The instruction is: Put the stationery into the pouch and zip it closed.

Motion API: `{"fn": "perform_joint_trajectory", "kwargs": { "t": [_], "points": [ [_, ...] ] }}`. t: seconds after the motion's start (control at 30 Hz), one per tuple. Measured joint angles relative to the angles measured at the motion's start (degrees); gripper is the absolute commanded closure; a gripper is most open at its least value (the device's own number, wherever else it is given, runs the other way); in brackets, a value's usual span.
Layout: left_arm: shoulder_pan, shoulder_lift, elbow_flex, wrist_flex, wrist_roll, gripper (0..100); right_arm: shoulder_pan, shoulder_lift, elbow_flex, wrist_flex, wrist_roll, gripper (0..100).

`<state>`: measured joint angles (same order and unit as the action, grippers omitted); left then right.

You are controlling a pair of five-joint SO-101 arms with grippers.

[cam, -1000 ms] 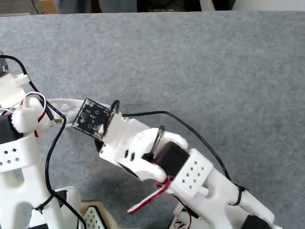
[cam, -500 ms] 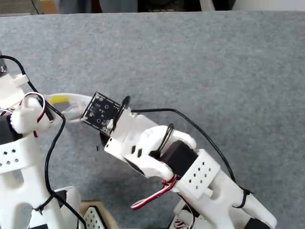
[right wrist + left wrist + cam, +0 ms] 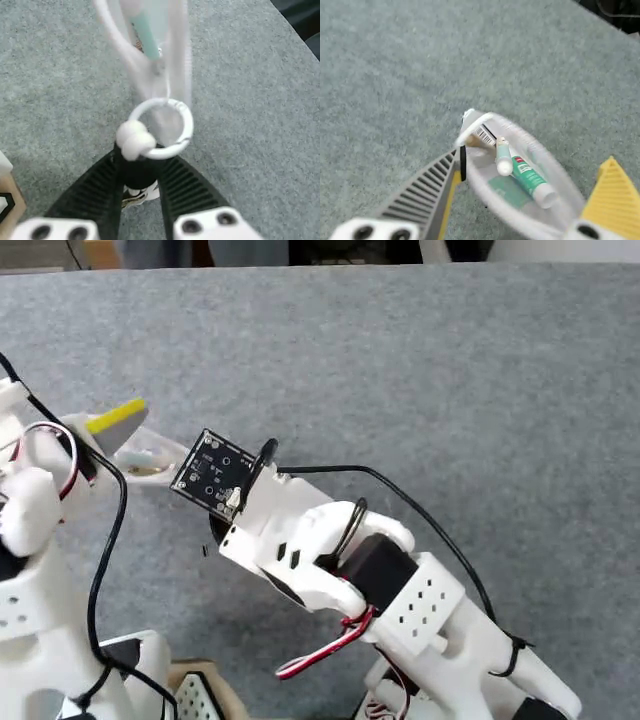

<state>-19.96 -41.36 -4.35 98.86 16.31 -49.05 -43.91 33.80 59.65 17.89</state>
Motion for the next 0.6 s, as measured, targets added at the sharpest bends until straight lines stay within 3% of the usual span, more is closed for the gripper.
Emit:
{"fn": "perform_joint_trajectory", "kwargs": {
  "t": [0.17,0.6],
  "points": [
    [-1.05,-0.18,-3.60,0.70,0.00,60,0.53,0.00,0.00,0.00,0.09,98.6],
    [-14.33,-11.52,-3.43,0.70,-3.52,60,2.02,-3.43,-2.81,0.00,0.18,98.6]
  ]
}}
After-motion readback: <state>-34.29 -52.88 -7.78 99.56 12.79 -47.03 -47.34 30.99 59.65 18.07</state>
